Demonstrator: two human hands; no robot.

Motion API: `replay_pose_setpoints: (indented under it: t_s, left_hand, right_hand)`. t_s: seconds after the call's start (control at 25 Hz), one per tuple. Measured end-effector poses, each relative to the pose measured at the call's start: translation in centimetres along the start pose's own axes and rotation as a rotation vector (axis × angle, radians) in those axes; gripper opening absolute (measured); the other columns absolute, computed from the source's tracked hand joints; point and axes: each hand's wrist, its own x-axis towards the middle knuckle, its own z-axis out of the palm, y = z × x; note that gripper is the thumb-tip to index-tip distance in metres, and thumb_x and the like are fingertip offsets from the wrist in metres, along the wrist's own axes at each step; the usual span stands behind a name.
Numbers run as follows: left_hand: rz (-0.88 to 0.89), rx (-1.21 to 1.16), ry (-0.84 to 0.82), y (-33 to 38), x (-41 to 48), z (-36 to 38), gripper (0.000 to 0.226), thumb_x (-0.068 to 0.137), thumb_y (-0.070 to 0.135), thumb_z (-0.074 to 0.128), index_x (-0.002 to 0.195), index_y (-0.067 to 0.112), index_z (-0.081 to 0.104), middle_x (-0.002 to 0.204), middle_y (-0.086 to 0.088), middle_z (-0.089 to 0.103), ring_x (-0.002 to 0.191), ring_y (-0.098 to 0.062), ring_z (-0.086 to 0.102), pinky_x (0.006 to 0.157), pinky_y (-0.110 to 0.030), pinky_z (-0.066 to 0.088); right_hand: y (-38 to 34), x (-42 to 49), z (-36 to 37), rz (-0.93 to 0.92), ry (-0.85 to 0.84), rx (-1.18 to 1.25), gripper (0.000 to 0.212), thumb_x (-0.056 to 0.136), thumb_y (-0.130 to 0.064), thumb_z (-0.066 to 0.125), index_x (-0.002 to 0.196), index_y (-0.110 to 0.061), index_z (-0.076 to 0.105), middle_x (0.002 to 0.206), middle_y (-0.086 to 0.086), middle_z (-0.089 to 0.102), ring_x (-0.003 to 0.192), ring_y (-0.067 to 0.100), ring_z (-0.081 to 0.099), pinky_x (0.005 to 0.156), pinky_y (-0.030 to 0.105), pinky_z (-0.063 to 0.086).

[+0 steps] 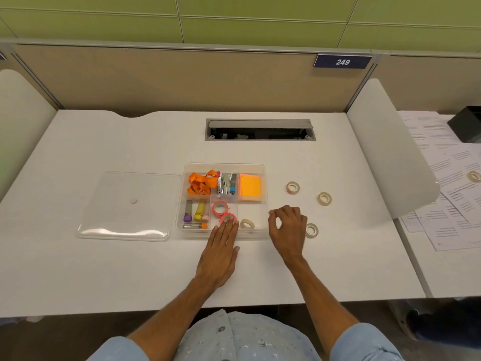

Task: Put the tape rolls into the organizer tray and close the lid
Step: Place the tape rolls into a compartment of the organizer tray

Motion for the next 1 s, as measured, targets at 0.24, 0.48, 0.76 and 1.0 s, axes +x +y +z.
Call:
replay_pose_setpoints:
  t_s: [0.24,0.48,0.76,1.0]
  left_hand:
    - [-0.016,0.005,-0.011,0.1,0.0,0.0,0.070,0.114,0.041,0.032,0.172,0.019,0.000,0.181,0.000,-0.005,0.166,-0.017,-0.008,0.134,-0.036,-0.008]
    - [0.007,-0.001,0.029,0.2,0.0,-0.1,0.073,0.112,0.035,0.041,0.172,0.017,0.003,0.181,-0.003,0.002,0.167,-0.020,-0.001,0.134,-0.034,-0.008]
    - [0.002,0.011,0.015,0.0,0.0,0.0,0.071,0.113,0.037,0.036,0.172,0.016,0.002,0.181,-0.004,0.001,0.167,-0.021,-0.002,0.135,-0.043,0.005]
    - [0.004,0.014,0.019,0.0,0.1,0.2,0.072,0.112,0.037,0.038,0.172,0.016,0.004,0.181,-0.005,0.002,0.167,-0.022,-0.001,0.135,-0.045,0.007]
  right_hand:
    - [5.2,-0.9,-0.2,0.363,0.023,-0.081,0.029,0.091,-0.015,0.067,0.119,-0.020,0.069,0.117,0.002,0.067,0.112,0.026,0.056,0.089,0.047,0.045]
    - [8.0,-2.8,0.1,0.477,-0.179,-0.128,0.052,0.085,-0.009,0.073,0.136,-0.014,0.060,0.137,0.009,0.054,0.125,0.032,0.052,0.099,0.053,0.047]
    - [7.7,-1.9,0.1,0.451,-0.188,-0.104,0.044,0.086,-0.003,0.068,0.129,-0.013,0.064,0.126,0.014,0.060,0.117,0.034,0.053,0.091,0.048,0.048]
    - [3.6,-0.3,-0.6,0.137,-0.124,0.069,0.034,0.091,-0.036,0.072,0.122,-0.026,0.067,0.119,-0.002,0.065,0.111,0.021,0.055,0.089,0.039,0.040]
